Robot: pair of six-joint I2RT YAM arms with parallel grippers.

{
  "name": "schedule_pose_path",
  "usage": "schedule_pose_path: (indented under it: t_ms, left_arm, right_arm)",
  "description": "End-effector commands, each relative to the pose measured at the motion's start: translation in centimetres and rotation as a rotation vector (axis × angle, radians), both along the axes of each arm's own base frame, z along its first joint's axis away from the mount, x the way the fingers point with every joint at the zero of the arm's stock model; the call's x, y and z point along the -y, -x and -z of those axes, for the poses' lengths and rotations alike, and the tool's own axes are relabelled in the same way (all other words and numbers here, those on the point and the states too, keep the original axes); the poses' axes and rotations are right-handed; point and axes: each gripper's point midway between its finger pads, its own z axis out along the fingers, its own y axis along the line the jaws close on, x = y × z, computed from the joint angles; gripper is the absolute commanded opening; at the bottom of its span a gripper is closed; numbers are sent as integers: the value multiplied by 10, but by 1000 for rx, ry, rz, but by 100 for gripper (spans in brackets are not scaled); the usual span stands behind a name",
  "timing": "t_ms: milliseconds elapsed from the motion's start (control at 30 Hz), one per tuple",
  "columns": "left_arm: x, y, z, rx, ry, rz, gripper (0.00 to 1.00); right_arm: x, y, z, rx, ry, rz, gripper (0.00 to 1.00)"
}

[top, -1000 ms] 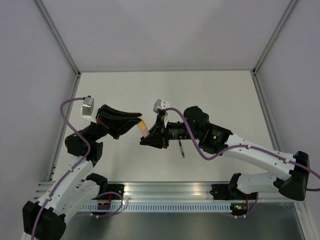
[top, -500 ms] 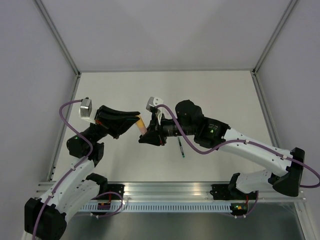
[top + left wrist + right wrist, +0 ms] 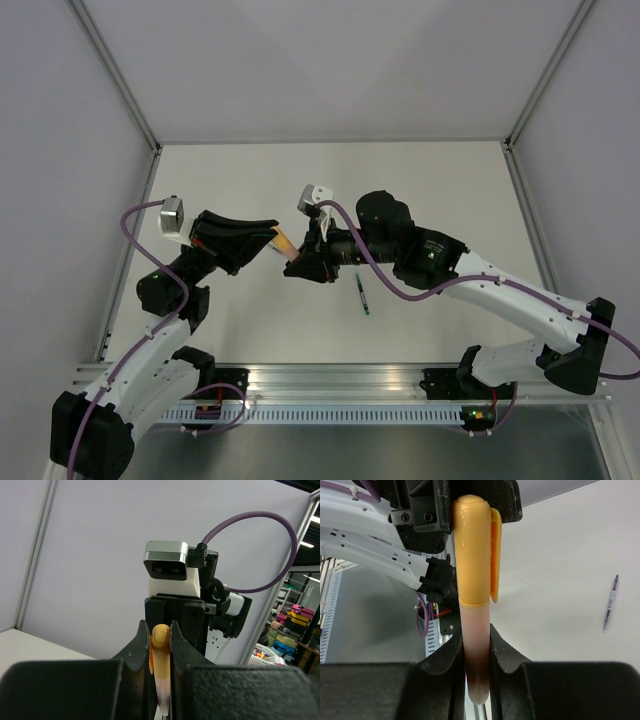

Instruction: Insert the pens into the pen caps

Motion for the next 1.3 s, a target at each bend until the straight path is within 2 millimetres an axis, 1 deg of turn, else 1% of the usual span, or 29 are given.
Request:
schedule_pose_path:
  t_ms: [0,167,200,267,300,333,400,500,567,667,700,733,767,800,833,867,900,933,967,1000,1033,1067,1100,1133,1167,1200,1233,1267]
  left_arm:
    - [25,36,66,-124,-248,284,2]
    - [24,38,69,-127,-247,291,2]
    - [24,37,72,-134,-248,289,2]
    - [25,36,76,-138,-249,281,2]
    - [25,35,79,-144,-253,279,2]
    - [25,33,82,-155,-255,276,2]
    - [26,32,85,-158,-254,276,2]
    - [27,32,85,-160,-247,281,2]
    - [28,33,86,-157,-253,285,2]
    - [28,34,79,-143,-253,289,2]
    - [28,34,67,-130,-250,282,9]
    - [28,32,61,-133,-249,272,23]
    - [27,30,42,-77,-246,238,49]
    - [27,21,39,-144,-256,206,55]
    - [27,16,31,-105,-272,154,59]
    - [24,12,4,-72,-253,104,66]
    - [25,5,5,-126,-280,85,69]
    - [24,0,0,-94,-303,43,73]
    - [21,-3,-24,-66,-288,-3,78]
    - [20,-5,-30,-60,-296,-24,80]
    - [21,-14,-25,-81,-336,-53,83]
    - [18,-14,-40,-51,-340,-79,89]
    - [17,-20,-41,-56,-351,-113,93]
    - [17,-26,-33,-69,-388,-133,98]
    - [17,-30,-30,-76,-401,-144,100]
    - [17,-34,-23,-99,-417,-155,100]
    - [18,-42,0,-165,-453,-162,100]
    - [16,-50,13,-207,-462,-191,100]
  right_arm:
    - [26,-32,-187,339,-516,181,0]
    - [23,-41,-184,335,-510,209,0]
    - [24,-42,-187,336,-516,211,0]
    - [22,-46,-188,335,-514,217,0]
    - [23,-47,-194,339,-524,220,0]
    - [22,-51,-193,334,-518,228,0]
    - [21,-51,-198,334,-524,223,0]
    - [17,-53,-197,331,-525,221,0]
    - [12,-56,-192,327,-518,213,0]
    - [4,-57,-181,309,-495,190,0]
    - [2,-57,-173,299,-479,187,0]
    - [1,-59,-166,292,-463,187,0]
    - [-2,-59,-153,279,-430,175,0]
    - [-3,-56,-142,264,-409,158,0]
    - [-3,-55,-129,247,-381,152,0]
    - [-4,-57,-102,240,-317,153,0]
    - [3,-60,-91,239,-292,182,0]
    - [8,-61,-76,226,-257,196,0]
    - [11,-61,-43,197,-199,196,0]
    - [22,-62,-37,187,-194,218,0]
    - [28,-66,-24,163,-171,245,0]
    - [34,-67,0,132,-128,264,0]
    - [45,-70,4,123,-121,300,0]
    - [52,-78,11,119,-104,364,0]
    - [63,-80,27,85,-65,408,0]
    - [70,-82,39,66,-39,447,0]
    - [80,-86,64,47,6,508,0]
    - [87,-90,74,37,22,553,0]
